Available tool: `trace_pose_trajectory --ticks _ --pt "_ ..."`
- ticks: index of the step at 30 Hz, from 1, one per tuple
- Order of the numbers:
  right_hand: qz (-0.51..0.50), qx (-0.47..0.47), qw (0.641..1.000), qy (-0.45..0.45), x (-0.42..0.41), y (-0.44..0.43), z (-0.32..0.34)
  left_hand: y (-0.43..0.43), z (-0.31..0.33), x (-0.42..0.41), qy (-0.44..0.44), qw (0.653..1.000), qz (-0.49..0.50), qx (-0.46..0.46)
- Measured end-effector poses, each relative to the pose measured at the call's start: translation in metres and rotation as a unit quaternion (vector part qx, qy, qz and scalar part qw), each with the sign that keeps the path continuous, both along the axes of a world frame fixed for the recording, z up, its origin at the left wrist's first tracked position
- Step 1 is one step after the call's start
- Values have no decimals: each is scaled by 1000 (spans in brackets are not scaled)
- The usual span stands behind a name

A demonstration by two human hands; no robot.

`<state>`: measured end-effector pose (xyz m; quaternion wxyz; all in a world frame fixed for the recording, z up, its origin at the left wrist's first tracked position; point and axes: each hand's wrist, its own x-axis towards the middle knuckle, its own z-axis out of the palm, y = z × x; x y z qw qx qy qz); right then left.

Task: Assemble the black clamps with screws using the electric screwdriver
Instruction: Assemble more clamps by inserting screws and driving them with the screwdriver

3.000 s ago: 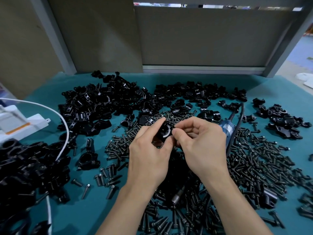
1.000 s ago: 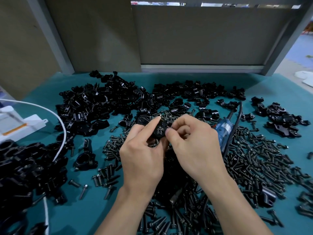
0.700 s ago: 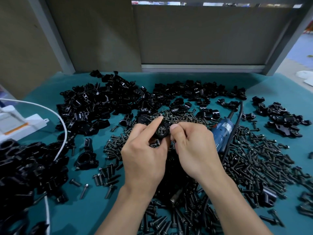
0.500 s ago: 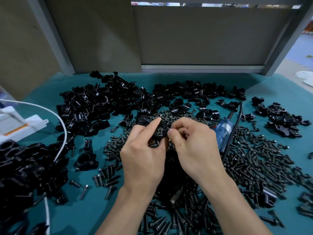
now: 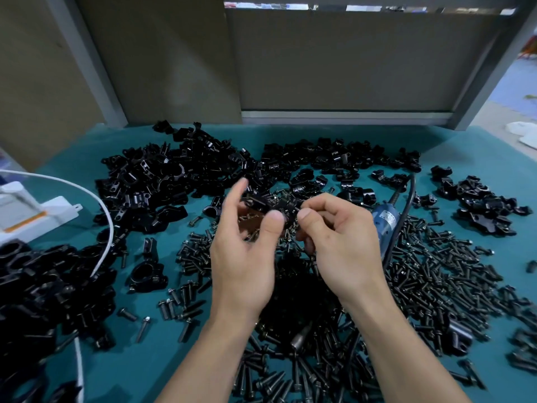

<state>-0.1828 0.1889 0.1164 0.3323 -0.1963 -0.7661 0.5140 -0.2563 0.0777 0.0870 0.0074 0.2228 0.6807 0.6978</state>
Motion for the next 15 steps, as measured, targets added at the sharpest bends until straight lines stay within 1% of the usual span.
trace_pose_trajectory --ticks 2,3,4,7,11,13,15 --pt "24 10 1000 -6 1 0 0 3 0 -8 -110 990 -50 68" --pt "27 21 999 -10 1 0 0 3 0 -11 -140 984 -75 85" --pt "25 38 999 -15 2 1 0 2 0 -13 -150 980 -94 89" --pt "7 94 995 -38 5 4 3 -2 -1 -17 -139 978 -133 85" --pt "-6 120 991 -64 4 0 1 -3 0 -19 -93 981 -146 86" --pt "-11 100 991 -92 2 -1 -2 -4 0 -20 -75 984 -144 76" --pt "0 35 994 -105 0 0 -2 -5 1 -21 -65 986 -141 68"
